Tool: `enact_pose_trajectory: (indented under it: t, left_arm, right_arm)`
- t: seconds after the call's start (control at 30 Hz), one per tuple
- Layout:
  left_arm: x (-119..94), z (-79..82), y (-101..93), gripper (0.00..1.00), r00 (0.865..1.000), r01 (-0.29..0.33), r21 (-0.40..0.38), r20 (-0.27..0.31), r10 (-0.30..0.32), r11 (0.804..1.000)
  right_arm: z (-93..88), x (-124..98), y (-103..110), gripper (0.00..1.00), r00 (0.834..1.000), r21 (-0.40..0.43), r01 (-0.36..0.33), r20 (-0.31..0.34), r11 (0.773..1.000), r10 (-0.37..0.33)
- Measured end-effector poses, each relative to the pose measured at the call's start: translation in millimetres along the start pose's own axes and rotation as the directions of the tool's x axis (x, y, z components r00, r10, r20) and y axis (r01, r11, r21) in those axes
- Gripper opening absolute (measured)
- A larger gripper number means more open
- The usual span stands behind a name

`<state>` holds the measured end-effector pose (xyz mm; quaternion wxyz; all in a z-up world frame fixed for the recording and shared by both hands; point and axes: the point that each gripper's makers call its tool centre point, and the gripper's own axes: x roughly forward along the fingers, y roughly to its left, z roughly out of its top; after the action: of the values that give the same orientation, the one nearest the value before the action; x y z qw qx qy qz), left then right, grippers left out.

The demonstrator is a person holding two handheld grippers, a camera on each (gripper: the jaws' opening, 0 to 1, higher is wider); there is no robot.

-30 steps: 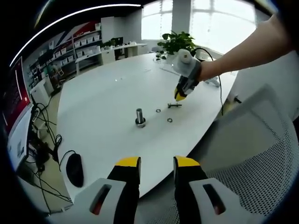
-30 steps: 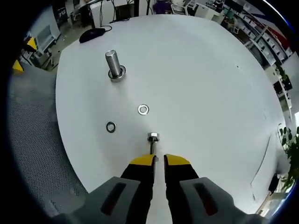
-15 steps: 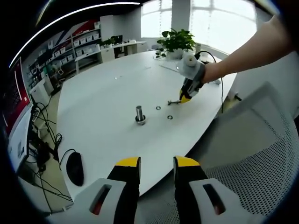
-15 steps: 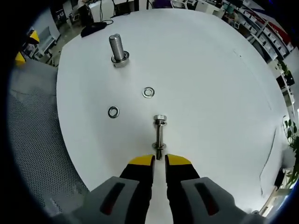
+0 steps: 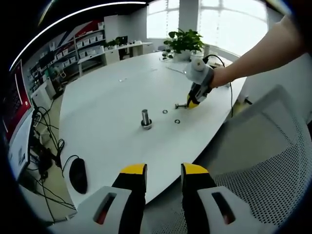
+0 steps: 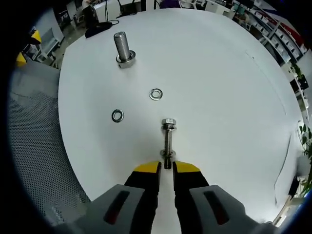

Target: Place the washer onto the threaded stud by aligning its center hole with the stud, sliding it down to the base, and recovering from edge contact or off-axis alignment until the washer reaches the visible bottom stop.

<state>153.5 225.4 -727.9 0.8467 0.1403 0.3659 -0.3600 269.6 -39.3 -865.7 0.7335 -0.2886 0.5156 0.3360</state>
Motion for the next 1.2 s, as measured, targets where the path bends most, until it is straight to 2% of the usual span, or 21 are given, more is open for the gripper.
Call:
enact_pose_trajectory:
  t: [0.43,0.57,0.9,1.2]
  left_arm:
    - [0.4,-0.4,-1.1,0.26,1.000,0.005,0.004,-0.002,-0.005,1.000]
    - [0.2,0.0,-1.0,0.26,1.000,0.006,0.003,0.000,-0.006,1.000]
    - [0.1,0.8,-1.4,0.26,1.000,0.009,0.005,0.005,-0.009,1.000]
    - [-0.1,1.0,-1.3,0.26,1.000,0.009,0.006,0.006,-0.009,1.000]
  right_arm:
    - [2.4,0.6,-2.2,0.09,1.000,-0.009,0.012,0.006,1.000,-0.012]
    - [9.8,-6.4,-0.7,0.09,1.000,0.005,0.009,0.022,1.000,-0.009]
    - [24.2,-12.2,-1.9,0.08,1.000,-0.027,-0.004,-0.002,1.000,0.004]
    - [29.1,-15.9,0.1,0.08,0.998,-0.049,-0.028,-0.063,0.998,0.024]
